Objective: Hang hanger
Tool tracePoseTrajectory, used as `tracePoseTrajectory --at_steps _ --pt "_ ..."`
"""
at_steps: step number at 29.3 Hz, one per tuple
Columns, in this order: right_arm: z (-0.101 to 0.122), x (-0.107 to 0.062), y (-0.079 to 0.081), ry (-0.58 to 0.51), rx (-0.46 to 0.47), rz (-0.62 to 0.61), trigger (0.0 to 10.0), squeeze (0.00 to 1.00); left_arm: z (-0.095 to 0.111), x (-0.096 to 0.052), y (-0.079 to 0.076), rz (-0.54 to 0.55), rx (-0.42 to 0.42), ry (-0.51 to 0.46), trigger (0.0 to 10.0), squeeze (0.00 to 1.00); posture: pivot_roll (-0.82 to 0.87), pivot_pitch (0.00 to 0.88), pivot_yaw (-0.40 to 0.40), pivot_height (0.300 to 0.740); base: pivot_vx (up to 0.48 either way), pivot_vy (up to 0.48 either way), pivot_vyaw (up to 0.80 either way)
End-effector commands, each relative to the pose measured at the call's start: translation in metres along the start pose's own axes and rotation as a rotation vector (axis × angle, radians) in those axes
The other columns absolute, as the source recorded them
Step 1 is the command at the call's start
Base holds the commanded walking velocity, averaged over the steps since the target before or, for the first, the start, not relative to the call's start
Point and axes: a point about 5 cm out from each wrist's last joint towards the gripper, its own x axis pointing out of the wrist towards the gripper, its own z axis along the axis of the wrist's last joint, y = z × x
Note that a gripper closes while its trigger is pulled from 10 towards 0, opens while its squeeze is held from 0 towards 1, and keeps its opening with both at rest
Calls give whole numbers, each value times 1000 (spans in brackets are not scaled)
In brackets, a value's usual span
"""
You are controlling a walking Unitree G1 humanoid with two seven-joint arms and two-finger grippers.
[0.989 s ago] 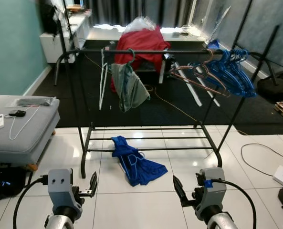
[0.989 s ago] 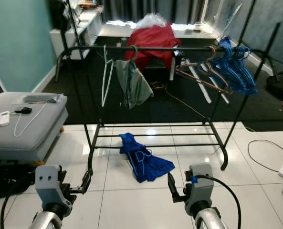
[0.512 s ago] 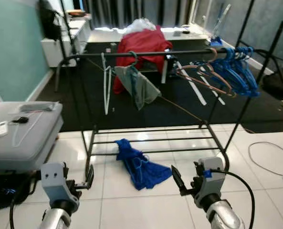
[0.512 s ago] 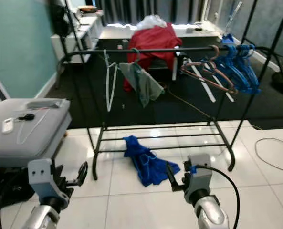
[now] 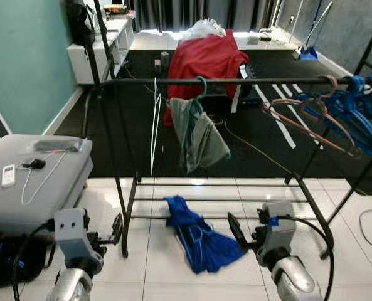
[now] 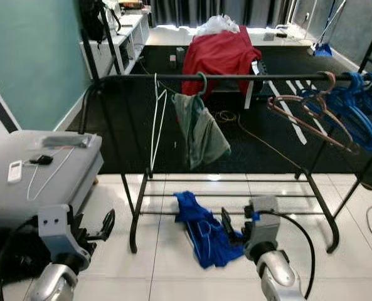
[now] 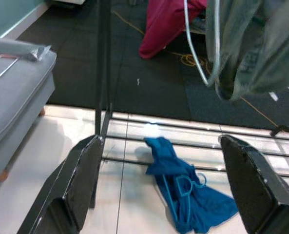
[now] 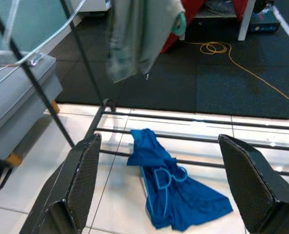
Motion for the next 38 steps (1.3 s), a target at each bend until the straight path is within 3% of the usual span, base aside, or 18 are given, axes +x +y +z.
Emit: tracePoseTrajectory --at_steps 1,13,20,25,27,29,36,38 --pt "1 1 -2 -5 2 -4 10000 0 -3 -1 -1 -2 -3 15 10000 0 -32 0 0 740 480 0 0" --pt "-2 0 -6 2 13 -17 10000 0 -4 -3 -2 -13 4 18 10000 0 -34 0 2 740 480 0 0" --pt "-2 0 -6 -2 17 -26 10000 0 -7 -4 -3 -6 63 44 10000 0 -40 0 12 740 0 -201 0" --pt "0 -1 -6 -7 6 -20 10000 0 -7 -5 -2 -4 23 34 10000 0 -47 0 19 740 0 -366 0" --pt "8 -2 -3 -33 -57 4 10000 0 -7 -5 0 3 11 32 10000 0 -52 0 22 740 0 0 0" --pt "16 -3 0 -58 -62 35 10000 0 -6 -5 1 6 10 31 10000 0 -54 0 25 740 0 0 0" --pt "65 -2 21 -182 -45 239 10000 0 -5 -4 2 10 6 27 10000 0 -60 0 28 740 0 0 0" --pt "80 -2 31 -204 24 349 10000 0 -5 -4 2 10 3 24 10000 0 -57 0 25 740 0 0 0"
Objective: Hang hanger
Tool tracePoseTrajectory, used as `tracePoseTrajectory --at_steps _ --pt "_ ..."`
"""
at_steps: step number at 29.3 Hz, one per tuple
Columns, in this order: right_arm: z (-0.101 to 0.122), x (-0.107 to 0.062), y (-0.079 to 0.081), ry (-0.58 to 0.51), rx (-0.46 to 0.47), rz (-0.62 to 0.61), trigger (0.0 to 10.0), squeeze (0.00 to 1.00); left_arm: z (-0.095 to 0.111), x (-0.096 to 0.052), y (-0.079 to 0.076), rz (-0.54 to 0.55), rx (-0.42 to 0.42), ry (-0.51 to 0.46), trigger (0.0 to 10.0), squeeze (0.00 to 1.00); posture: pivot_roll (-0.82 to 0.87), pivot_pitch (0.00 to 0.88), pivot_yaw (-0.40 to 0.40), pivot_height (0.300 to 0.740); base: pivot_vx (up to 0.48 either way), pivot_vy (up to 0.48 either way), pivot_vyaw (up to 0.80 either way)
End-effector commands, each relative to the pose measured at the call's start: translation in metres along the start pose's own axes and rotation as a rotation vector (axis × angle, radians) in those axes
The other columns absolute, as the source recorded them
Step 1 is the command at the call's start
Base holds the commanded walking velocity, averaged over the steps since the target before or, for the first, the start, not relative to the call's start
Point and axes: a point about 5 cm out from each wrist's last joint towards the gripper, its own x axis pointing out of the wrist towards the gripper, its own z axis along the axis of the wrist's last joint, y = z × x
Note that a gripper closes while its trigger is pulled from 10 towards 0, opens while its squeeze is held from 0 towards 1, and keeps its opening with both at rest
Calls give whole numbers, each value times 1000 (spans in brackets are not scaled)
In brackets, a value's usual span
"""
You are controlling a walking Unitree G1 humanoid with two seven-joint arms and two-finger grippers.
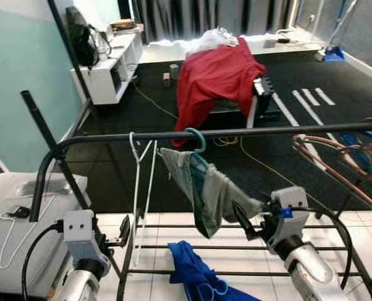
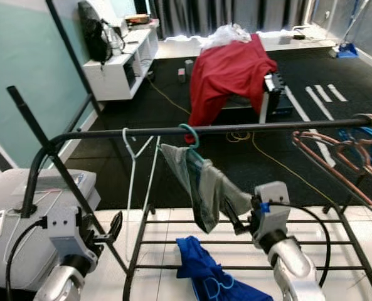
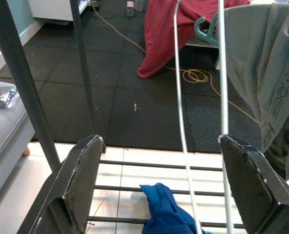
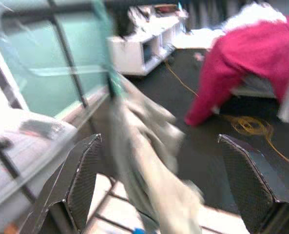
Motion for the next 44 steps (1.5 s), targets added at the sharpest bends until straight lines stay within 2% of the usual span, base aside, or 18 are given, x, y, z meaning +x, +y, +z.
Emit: tracePoseTrajectory --at_steps 1,2,5,6,9,11,12,14,17,21,28,32,35,37,44 --pt "12 5 18 -14 116 164 10000 0 -3 0 5 21 0 14 10000 0 -53 0 21 740 0 0 0" --pt "17 5 24 -20 152 222 10000 0 -3 0 5 21 0 13 10000 0 -51 0 20 740 0 0 0" --pt "22 6 26 -31 162 258 10000 0 -2 0 5 22 -2 11 10000 0 -50 0 19 740 0 0 0" --pt "28 9 21 -47 104 230 10000 0 -2 0 5 23 -6 8 10000 0 -49 0 18 740 0 0 0" --pt "30 10 18 -51 79 213 10000 0 -2 0 5 23 -7 7 10000 0 -49 0 18 740 0 0 0" --pt "27 20 -2 -46 6 65 10000 0 -2 0 5 23 -11 5 10000 0 -45 0 19 740 0 0 0" --pt "27 20 -2 -46 6 65 10000 0 -2 0 5 23 -11 5 10000 0 -45 0 19 740 0 0 0" --pt "21 29 -17 -18 -45 -39 10000 0 -2 0 4 21 -16 5 10000 0 -41 0 19 740 0 0 0" --pt "16 31 -21 12 -40 -52 10000 0 -2 0 3 19 -18 6 10000 0 -41 0 19 740 0 0 0" --pt "-12 44 -35 151 -67 -131 10000 0 -2 1 2 18 -20 6 10000 0 -23 0 12 740 0 0 0" --pt "-19 61 -34 188 -63 -134 10000 0 -2 2 2 18 -22 4 10000 0 -13 0 9 740 0 0 0" --pt "-7 73 -29 105 -11 -108 10000 0 -2 2 2 18 -23 2 10000 0 -10 0 7 740 0 0 0" --pt "-1 75 -26 59 25 -80 10000 0 -2 1 2 18 -22 1 10000 0 -6 0 5 740 0 0 0" --pt "5 73 -25 19 86 -39 10000 0 -2 1 2 18 -22 1 10000 0 -5 0 5 740 0 0 0" --pt "-2 75 -28 64 100 -59 10000 0 -2 1 1 13 -25 1 10000 0 -9 0 8 740 0 0 0"
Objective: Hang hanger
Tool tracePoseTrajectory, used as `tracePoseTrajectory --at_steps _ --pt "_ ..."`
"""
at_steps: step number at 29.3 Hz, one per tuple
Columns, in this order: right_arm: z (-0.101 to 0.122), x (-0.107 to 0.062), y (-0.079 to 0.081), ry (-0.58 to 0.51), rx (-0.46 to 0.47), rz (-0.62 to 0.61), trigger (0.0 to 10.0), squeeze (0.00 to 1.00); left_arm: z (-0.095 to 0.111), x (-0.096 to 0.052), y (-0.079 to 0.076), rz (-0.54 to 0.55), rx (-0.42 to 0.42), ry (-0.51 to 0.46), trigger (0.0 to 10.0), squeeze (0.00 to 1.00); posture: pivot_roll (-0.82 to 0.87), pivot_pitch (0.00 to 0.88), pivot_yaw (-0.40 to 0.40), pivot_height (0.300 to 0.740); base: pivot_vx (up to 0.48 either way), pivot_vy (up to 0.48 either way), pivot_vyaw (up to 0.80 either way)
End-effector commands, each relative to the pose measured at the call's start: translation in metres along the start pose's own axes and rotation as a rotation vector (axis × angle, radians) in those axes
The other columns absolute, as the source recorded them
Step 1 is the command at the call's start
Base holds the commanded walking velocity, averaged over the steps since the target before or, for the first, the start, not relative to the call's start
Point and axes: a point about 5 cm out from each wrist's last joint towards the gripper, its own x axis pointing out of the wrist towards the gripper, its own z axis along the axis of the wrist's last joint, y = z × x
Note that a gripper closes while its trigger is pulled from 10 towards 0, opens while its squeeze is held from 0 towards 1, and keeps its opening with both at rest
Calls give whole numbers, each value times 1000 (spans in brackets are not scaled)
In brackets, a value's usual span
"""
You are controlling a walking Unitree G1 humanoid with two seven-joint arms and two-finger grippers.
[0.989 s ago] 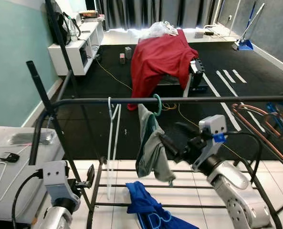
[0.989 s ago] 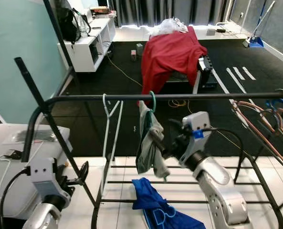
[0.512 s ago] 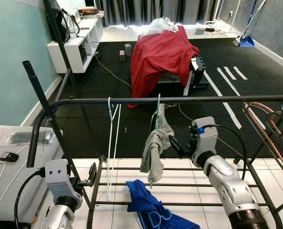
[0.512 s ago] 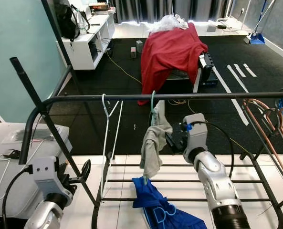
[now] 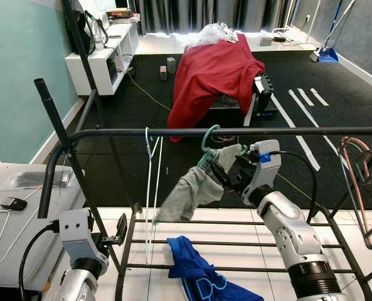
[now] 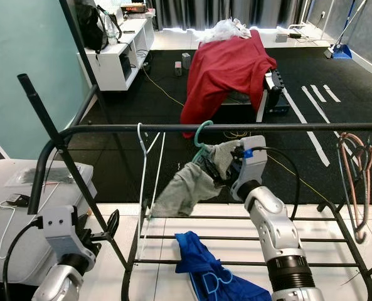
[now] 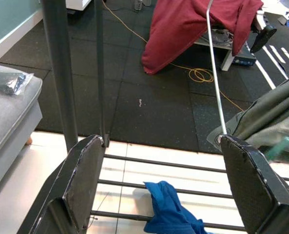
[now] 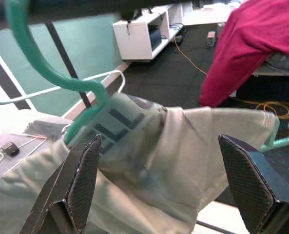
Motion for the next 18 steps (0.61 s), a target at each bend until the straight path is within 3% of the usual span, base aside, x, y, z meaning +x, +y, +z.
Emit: tracePoseTrajectory --at_steps 1,10,18 --pt "-1 5 4 15 23 13 10000 0 -5 -2 1 3 -9 20 10000 0 -8 0 7 740 0 0 0" --pt "-5 14 27 42 54 112 10000 0 -6 0 0 5 -11 17 10000 0 -5 0 1 740 0 0 0" --pt "-7 15 27 74 38 97 10000 0 -6 1 0 1 -14 17 10000 0 -8 0 0 740 0 0 0"
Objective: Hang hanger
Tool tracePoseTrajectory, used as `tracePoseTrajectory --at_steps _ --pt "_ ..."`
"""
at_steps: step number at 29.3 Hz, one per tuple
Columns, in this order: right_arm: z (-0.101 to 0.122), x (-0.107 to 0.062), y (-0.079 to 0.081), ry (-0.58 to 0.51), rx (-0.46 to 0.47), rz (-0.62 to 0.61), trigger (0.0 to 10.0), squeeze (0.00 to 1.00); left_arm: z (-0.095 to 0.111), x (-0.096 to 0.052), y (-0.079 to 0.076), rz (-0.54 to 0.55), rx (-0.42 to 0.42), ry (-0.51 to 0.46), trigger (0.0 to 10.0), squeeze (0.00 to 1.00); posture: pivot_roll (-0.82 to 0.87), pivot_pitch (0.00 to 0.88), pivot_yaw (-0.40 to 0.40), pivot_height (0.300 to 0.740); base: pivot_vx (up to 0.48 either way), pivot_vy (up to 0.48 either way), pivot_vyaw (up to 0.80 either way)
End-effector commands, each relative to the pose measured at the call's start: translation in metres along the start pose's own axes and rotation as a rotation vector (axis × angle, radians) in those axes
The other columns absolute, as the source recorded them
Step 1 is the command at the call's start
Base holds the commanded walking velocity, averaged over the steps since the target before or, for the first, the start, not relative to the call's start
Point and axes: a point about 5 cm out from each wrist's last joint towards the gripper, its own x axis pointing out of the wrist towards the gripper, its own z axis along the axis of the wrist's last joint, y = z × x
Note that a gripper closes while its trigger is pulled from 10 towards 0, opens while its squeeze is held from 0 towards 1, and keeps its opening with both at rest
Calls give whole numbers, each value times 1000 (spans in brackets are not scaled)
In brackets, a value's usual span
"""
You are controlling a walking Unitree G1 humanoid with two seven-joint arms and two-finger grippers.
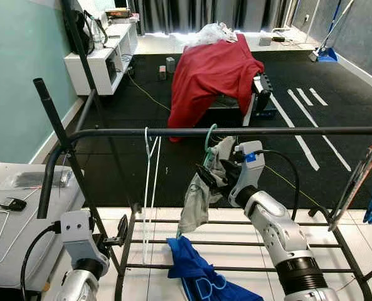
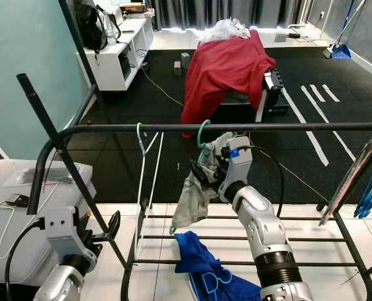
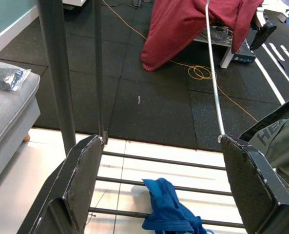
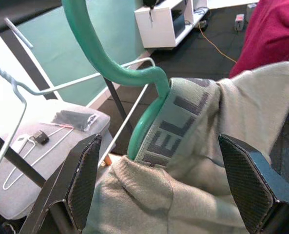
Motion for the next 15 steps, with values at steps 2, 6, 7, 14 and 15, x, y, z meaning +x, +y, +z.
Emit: tracePoseTrajectory --at_steps 2,6,7,14,15 --pt "-2 5 1 42 -21 -22 10000 0 -3 0 0 0 -7 6 10000 0 -7 0 1 740 0 0 0" --pt "-6 8 -1 84 -37 -63 10000 0 -3 -1 0 -1 -9 6 10000 0 -2 0 -1 740 0 0 0" --pt "-6 8 -1 84 -37 -63 10000 0 -3 -1 0 -1 -9 6 10000 0 -2 0 -1 740 0 0 0" --pt "-11 14 7 118 -42 -40 10000 0 -3 -1 -1 0 -10 4 10000 0 1 0 -3 740 0 0 0" --pt "-10 14 10 110 -33 -23 10000 0 -3 -1 -1 0 -11 4 10000 0 3 0 -5 740 0 0 0"
